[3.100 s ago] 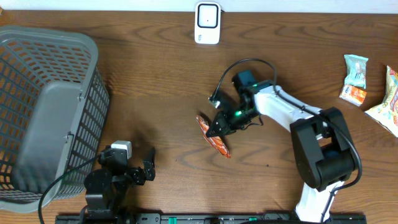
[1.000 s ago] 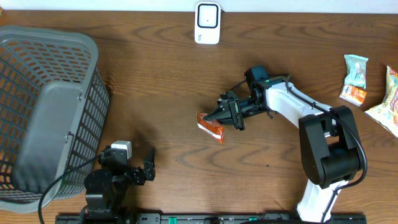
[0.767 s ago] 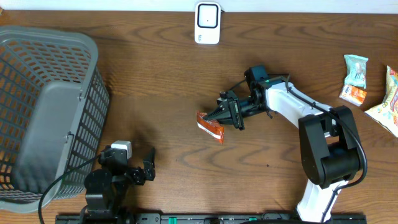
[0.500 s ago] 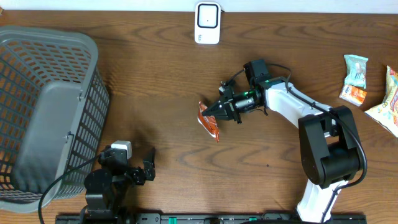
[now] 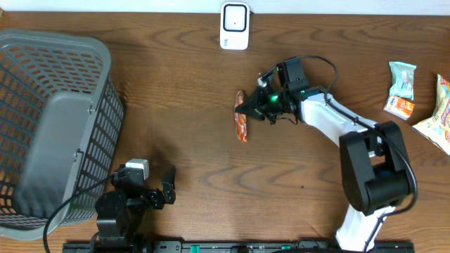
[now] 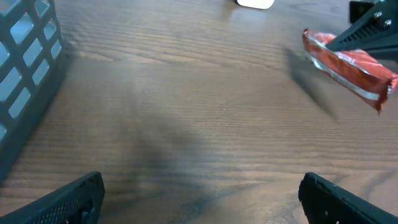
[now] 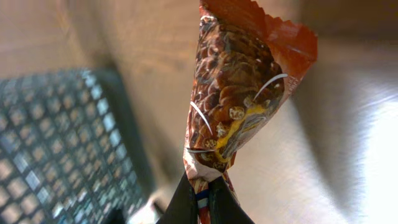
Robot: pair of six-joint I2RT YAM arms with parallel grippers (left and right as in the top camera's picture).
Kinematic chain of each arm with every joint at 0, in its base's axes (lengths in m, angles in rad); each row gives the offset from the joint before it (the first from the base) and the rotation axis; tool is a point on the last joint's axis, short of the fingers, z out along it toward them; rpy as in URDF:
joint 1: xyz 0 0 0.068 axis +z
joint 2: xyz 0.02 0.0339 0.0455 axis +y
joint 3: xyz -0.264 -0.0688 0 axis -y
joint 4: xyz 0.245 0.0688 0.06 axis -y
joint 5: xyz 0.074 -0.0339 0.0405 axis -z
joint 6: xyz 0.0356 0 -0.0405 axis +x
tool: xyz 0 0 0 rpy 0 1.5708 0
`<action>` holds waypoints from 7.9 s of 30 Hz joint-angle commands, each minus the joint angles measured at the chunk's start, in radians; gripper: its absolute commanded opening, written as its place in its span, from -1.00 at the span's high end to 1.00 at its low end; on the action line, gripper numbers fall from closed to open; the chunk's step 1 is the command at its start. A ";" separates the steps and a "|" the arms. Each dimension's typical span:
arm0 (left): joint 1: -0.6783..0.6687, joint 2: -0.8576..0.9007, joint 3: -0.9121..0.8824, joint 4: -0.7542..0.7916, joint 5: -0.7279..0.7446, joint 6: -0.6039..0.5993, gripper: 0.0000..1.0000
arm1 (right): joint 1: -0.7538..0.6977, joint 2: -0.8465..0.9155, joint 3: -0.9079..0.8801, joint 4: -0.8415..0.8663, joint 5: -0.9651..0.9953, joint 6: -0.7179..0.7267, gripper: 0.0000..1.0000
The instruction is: Scan the item barcode
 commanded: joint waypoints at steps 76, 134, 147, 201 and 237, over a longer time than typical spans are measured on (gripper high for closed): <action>0.003 -0.002 -0.010 -0.011 0.012 0.009 -0.99 | -0.085 0.780 1.540 -0.885 0.681 -0.095 -0.38; 0.003 -0.002 -0.010 -0.011 0.012 0.010 -0.99 | -0.719 0.326 1.243 -1.101 0.662 -0.563 -0.85; 0.003 -0.002 -0.010 -0.011 0.012 0.009 -0.99 | -0.650 -0.257 1.243 -1.165 0.645 -0.537 -0.98; 0.003 -0.002 -0.010 -0.011 0.012 0.010 -0.99 | -0.536 -1.800 -0.550 -0.101 0.288 -0.796 -0.98; 0.003 -0.002 -0.010 -0.011 0.012 0.009 -0.99 | -0.439 -1.937 -1.204 0.209 0.591 -0.558 -0.99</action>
